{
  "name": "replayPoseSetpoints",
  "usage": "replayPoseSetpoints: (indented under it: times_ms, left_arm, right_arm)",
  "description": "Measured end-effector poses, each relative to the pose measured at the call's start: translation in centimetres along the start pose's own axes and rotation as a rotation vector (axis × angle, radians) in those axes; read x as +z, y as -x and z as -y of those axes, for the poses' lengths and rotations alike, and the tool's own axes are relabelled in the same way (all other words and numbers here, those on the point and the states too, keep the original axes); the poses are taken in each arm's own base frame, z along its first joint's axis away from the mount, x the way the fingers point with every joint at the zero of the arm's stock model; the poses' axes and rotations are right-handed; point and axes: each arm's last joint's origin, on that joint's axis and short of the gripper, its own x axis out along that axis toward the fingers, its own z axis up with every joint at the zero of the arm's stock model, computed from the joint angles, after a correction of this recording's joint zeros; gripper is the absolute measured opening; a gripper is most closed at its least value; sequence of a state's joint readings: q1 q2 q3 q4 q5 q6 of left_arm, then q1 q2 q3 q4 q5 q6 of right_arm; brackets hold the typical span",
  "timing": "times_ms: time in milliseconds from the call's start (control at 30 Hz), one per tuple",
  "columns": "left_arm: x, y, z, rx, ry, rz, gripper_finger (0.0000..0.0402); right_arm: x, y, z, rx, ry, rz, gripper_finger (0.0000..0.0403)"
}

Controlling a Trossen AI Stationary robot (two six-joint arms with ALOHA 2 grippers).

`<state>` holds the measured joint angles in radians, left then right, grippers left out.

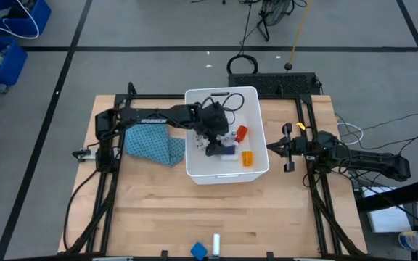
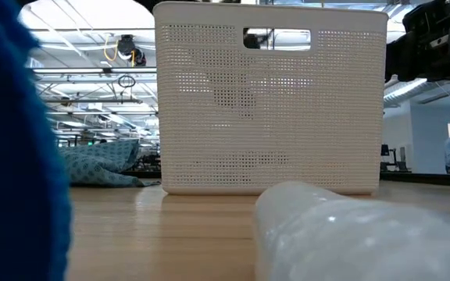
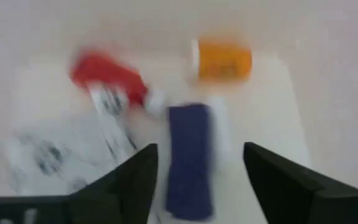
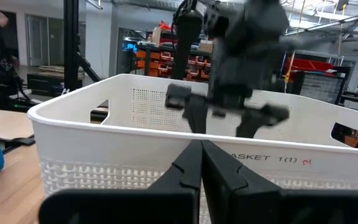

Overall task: Pick & place medical supplies in basket/bin
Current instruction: Put the large blue bandage into the white bin, then put the rolled gauze into the white bin

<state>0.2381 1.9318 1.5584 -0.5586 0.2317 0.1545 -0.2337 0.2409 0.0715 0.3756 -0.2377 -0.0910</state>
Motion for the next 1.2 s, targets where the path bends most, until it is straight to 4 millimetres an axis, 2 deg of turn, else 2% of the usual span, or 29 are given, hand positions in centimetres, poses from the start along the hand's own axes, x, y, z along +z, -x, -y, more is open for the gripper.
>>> replayPoseSetpoints:
  times_ms: [100, 167, 267, 333, 467, 633, 667, 733, 867, 933, 1033, 1200]
  left_arm:
    - [1.2, 2.0, 0.4, 0.017, -0.051, 0.024, 0.0279]
    - [2.1, 4.0, 0.8, 0.034, -0.09, 0.074, 0.0293]
    - [3.2, 7.8, 1.7, 0.058, -0.147, 0.161, 0.0292]
    - [3.5, 10.5, 2.4, 0.071, -0.182, 0.217, 0.0275]
    - [3.0, 15.7, 4.1, 0.088, -0.245, 0.272, 0.0199]
    - [1.0, 21.0, 6.7, 0.102, -0.296, 0.311, 0.0044]
    - [0.4, 21.8, 7.2, 0.101, -0.305, 0.319, 0.0022]
    - [-1.2, 23.2, 8.1, 0.109, -0.317, 0.339, 0.0014]
    - [-5.0, 25.0, 9.3, 0.136, -0.34, 0.461, 0.0005]
    - [-7.1, 25.3, 9.5, 0.133, -0.333, 0.538, 0.0004]
    - [-10.3, 24.4, 9.6, 0.127, -0.313, 0.632, 0.0003]
    - [-15.8, 21.3, 9.1, 0.187, -0.226, 0.764, 0.0002]
  right_arm:
    - [0.0, 0.0, 0.0, 0.0, 0.0, -0.001, 0.0]
    - [0.0, 0.0, 0.0, 0.002, 0.0, -0.002, 0.0]
    - [0.0, 0.0, 0.0, 0.002, 0.0, -0.004, 0.0]
    - [-0.1, -0.1, 0.0, 0.002, -0.001, -0.005, 0.0]
    - [-0.1, -0.1, 0.0, 0.003, -0.003, -0.01, 0.0]
    - [-0.1, -0.1, 0.0, 0.003, -0.029, -0.011, 0.0]
    - [-0.1, -0.1, 0.0, 0.003, -0.029, -0.011, 0.0]
    - [-0.2, -0.1, 0.0, 0.004, -0.034, -0.015, 0.0]
    - [-0.2, -0.1, 0.0, 0.004, -0.054, -0.019, 0.0]
    - [-0.2, -0.1, 0.0, 0.004, -0.055, -0.019, 0.0]
    - [-0.2, -0.1, 0.0, 0.004, -0.055, -0.019, 0.0]
    - [-0.1, -0.1, 0.0, 0.004, -0.056, -0.012, 0.0]
